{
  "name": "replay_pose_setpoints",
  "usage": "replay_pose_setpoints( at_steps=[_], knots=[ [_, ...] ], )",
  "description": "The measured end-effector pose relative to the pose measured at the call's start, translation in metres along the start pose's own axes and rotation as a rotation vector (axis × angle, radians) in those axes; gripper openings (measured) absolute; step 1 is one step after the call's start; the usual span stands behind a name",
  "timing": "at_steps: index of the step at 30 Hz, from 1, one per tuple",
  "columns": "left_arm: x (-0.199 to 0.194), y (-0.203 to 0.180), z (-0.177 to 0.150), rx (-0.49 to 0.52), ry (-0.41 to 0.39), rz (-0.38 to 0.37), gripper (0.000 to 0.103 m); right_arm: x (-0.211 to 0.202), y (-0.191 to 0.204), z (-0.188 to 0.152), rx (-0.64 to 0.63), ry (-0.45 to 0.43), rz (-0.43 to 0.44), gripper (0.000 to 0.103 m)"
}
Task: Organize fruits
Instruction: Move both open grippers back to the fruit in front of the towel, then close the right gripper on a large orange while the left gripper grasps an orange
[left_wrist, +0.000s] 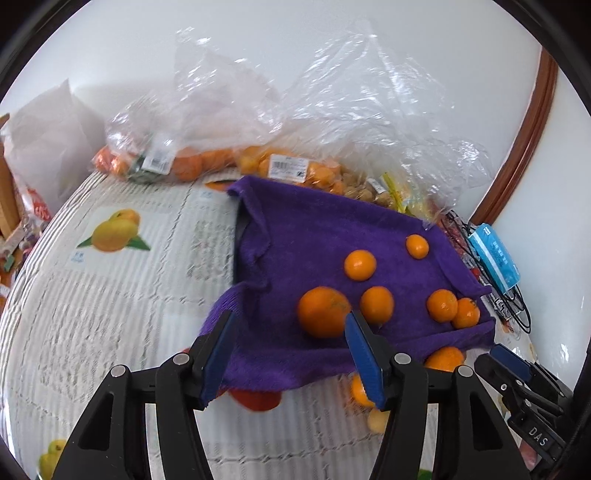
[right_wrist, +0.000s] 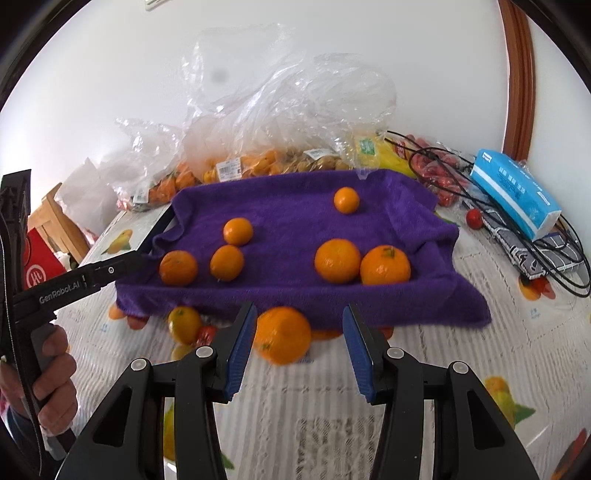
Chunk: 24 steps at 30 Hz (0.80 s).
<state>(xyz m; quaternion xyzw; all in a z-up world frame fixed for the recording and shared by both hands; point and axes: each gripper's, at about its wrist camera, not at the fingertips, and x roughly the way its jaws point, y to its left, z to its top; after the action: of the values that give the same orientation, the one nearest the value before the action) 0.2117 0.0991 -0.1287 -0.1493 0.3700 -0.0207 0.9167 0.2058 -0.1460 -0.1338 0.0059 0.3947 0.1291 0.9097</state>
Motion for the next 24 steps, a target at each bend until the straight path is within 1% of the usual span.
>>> replay_pose_setpoints(
  at_steps=[3, 5, 7, 10, 13, 16, 18, 19, 20, 24],
  knots=[
    [-0.004, 0.01, -0.009, -0.011, 0.008, 0.012, 0.058, -0.001, 0.009, -0.008, -0.007, 0.013, 0.026, 0.049],
    [-0.006, 0.015, -0.013, -0.016, 0.005, 0.017, 0.058, 0.001, 0.014, -0.011, -0.018, 0.013, 0.011, 0.052],
    [-0.007, 0.018, -0.015, -0.017, 0.008, 0.018, 0.058, 0.008, 0.016, -0.011, -0.024, 0.028, -0.021, 0.052],
    [-0.006, 0.019, -0.017, -0.016, 0.021, 0.006, 0.058, 0.018, 0.016, -0.012, -0.025, 0.047, -0.025, 0.052],
    [-0.01, 0.016, -0.016, -0.008, 0.011, -0.015, 0.058, 0.031, 0.016, -0.013, -0.023, 0.066, -0.032, 0.052],
    [-0.011, 0.012, -0.018, 0.009, 0.005, -0.016, 0.059, 0.045, 0.015, -0.013, -0.012, 0.082, -0.045, 0.052],
    [-0.009, 0.011, -0.019, 0.015, 0.016, -0.019, 0.059, 0.052, 0.015, -0.011, -0.008, 0.09, -0.045, 0.052],
    [-0.007, 0.01, -0.019, 0.018, 0.022, -0.02, 0.059, 0.054, 0.016, -0.011, -0.009, 0.093, -0.042, 0.051],
    [-0.005, 0.009, -0.019, 0.024, 0.03, -0.021, 0.059, 0.056, 0.016, -0.01, -0.011, 0.096, -0.04, 0.045],
    [-0.002, 0.002, -0.022, 0.05, 0.047, -0.052, 0.059, 0.052, 0.016, -0.012, -0.027, 0.072, -0.036, 0.044]
  ],
)
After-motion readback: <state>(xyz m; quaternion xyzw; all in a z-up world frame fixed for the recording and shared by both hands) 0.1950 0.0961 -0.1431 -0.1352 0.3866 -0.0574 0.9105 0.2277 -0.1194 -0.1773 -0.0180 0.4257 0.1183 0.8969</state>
